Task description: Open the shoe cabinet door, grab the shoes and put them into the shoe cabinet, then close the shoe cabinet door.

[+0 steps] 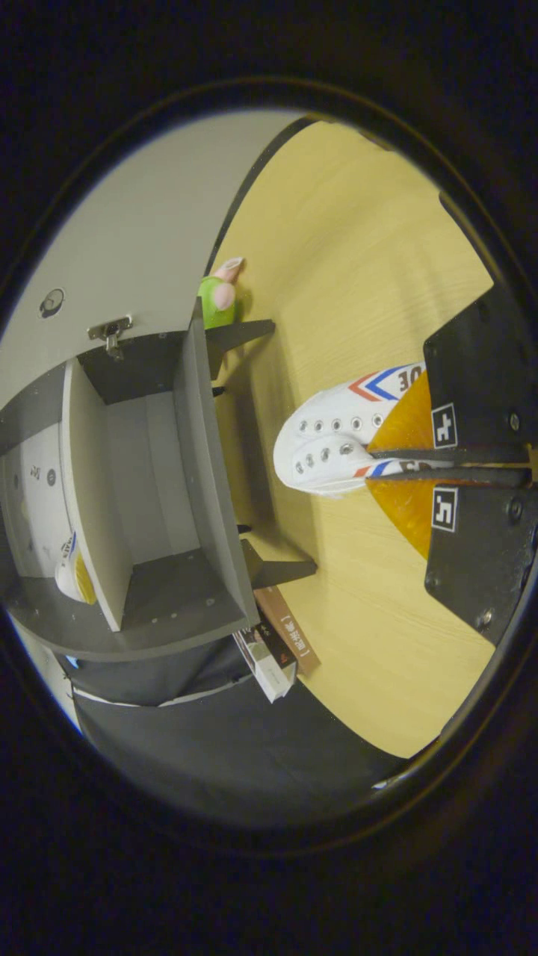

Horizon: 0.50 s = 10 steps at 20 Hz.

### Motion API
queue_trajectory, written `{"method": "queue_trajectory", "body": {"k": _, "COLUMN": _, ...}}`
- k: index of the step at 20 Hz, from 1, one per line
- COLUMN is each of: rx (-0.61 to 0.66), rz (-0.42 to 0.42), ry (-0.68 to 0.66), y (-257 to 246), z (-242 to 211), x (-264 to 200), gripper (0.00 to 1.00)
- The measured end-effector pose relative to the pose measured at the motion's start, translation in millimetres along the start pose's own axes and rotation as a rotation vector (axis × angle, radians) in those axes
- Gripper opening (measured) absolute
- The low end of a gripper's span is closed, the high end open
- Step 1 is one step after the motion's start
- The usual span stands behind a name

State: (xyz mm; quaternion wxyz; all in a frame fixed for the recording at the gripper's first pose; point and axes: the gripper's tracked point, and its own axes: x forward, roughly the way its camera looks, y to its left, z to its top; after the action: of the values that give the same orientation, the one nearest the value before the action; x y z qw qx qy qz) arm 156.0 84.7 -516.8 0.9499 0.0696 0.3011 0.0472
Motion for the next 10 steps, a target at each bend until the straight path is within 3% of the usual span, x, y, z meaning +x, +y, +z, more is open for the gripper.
{"method": "queue_trajectory", "body": {"k": 4, "rx": -0.066, "rz": 0.02, "ry": -0.056, "y": 11, "z": 30, "x": -37, "gripper": 0.06}}
{"method": "queue_trajectory", "body": {"k": 10, "rx": -0.154, "rz": 0.088, "ry": -0.188, "y": 45, "z": 119, "x": -115, "gripper": 0.06}}
